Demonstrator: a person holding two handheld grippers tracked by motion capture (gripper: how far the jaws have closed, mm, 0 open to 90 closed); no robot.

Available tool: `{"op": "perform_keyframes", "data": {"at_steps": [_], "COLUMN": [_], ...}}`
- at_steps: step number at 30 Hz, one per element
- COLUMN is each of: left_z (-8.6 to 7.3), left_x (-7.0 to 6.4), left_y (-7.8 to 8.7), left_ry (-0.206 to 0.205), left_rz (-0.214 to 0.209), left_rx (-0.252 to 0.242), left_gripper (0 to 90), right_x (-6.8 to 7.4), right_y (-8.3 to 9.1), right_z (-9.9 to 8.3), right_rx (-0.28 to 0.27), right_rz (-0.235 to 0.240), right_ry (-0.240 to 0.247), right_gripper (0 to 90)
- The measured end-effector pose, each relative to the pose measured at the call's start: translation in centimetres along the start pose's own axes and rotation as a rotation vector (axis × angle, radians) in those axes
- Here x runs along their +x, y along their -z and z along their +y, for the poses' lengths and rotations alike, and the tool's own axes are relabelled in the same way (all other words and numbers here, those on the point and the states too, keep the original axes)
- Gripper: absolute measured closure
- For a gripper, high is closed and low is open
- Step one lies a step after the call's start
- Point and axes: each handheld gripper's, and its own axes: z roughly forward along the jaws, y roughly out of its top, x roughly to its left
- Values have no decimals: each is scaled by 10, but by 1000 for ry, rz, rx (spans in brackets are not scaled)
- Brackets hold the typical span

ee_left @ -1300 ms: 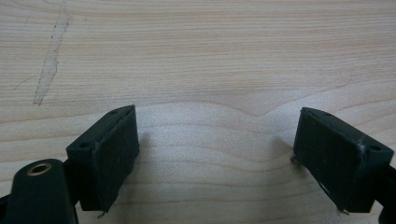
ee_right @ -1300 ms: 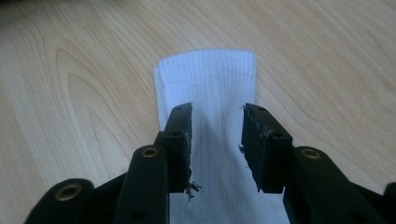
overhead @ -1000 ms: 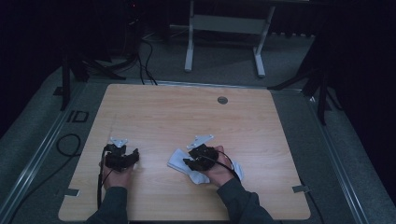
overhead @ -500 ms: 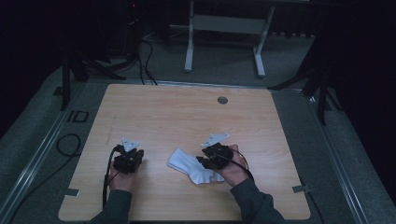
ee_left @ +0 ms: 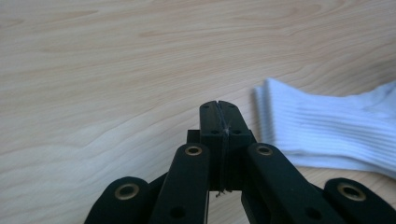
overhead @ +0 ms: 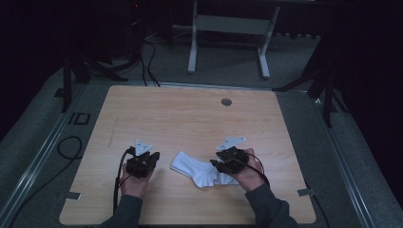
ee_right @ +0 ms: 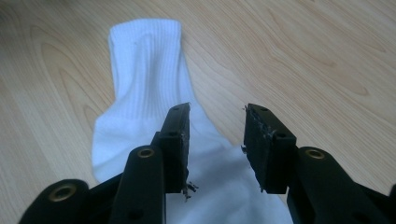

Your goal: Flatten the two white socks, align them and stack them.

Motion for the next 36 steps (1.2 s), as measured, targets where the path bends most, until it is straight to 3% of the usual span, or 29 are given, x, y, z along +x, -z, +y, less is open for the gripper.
{"op": "perform_keyframes", "data": {"at_steps": [12,18,24,36], "left_z": [15,11,3,-3], "left_x": [-33,-44,-47,-50], "left_y": [-18,-33,-45,-50], "left_ry": [-74,-107,-124,-142], "left_rz": [-51,-67,-56,-47], "left_rx": [9,45,89,102], "left_gripper": [897,897,897,897], "right_x": [-9,-20,-27,-27], "right_y": [10,17,21,8], "right_z": [-16,-24,-34,-51], "right_rx": [6,-6,5,71], "right_rz": [-14,-38,-53,-19], "right_ry": [-22,-81,-114,-142], "right_gripper": [595,594,601,608]}}
